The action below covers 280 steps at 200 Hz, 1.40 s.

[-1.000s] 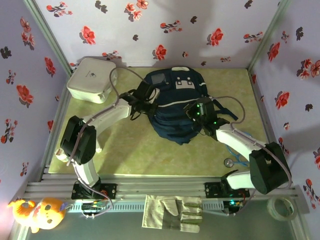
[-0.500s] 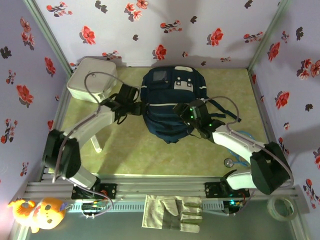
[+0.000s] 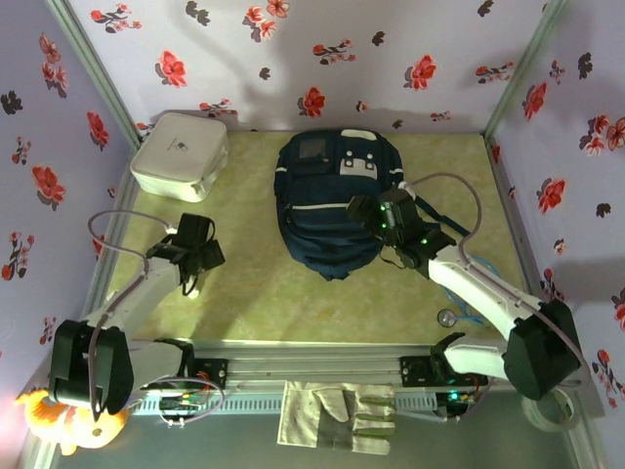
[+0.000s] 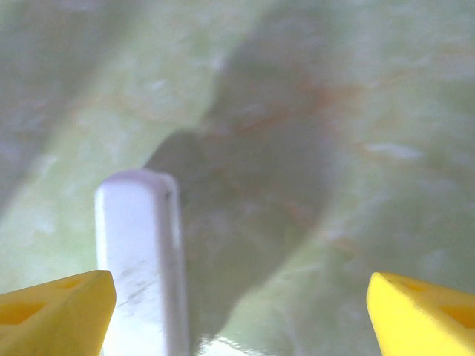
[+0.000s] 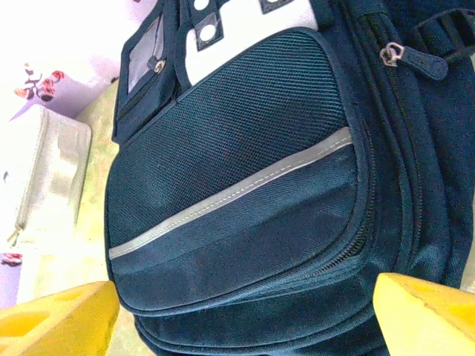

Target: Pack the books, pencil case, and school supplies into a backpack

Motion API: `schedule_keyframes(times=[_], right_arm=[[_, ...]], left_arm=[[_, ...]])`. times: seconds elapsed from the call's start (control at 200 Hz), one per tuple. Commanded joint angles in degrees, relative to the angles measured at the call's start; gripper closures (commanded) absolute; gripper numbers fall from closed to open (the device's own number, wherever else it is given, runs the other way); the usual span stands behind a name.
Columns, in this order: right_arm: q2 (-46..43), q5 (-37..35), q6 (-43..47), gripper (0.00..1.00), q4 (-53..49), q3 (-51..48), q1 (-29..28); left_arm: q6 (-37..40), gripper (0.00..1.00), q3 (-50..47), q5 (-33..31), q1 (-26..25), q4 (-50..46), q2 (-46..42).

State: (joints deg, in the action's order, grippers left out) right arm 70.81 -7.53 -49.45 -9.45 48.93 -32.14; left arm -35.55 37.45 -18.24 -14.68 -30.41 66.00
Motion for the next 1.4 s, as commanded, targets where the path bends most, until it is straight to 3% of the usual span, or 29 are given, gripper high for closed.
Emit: schedule_keyframes(times=[0.0, 0.32, 0.81, 0.985, 1.13, 1.215, 1.395], right_arm=[[2.26, 0.49, 5.44, 0.10, -3.11, 4.25, 0.30], [5.30, 1.51, 6.99, 0.10, -5.14, 6.57, 0.28], [5.53, 1.51, 8.43, 0.12, -7.21, 7.40, 1.88], [7.96, -0.40, 22.28, 0.14, -13.30, 12.25, 1.99], [12.70, -5.55, 34.70, 0.15, -23.42, 20.08, 2.08], [13.87, -3.84, 42.94, 0.15, -24.84, 21.55, 1.44], [16.02, 7.20, 58.31, 0.17, -27.21, 24.04, 1.16]], left_arm=[[-2.85, 0.15, -1.91, -3.65, 2.12, -0.58, -2.31], [-3.74, 0.35, -2.06, -0.19, 6.62, -0.62, 3.15], [-2.76, 0.69, -2.58, 1.87, 8.26, 1.85, 5.10], [-0.37, 0.71, 0.01, 8.33, 7.66, 1.34, 2.13], [0.21, 0.72, 4.56, 11.52, 3.32, 0.01, 1.17], [0.10, 0.72, 7.11, 12.64, -0.10, 0.23, 1.62], [-0.40, 0.72, 11.77, 15.14, -6.75, 2.18, 4.10]])
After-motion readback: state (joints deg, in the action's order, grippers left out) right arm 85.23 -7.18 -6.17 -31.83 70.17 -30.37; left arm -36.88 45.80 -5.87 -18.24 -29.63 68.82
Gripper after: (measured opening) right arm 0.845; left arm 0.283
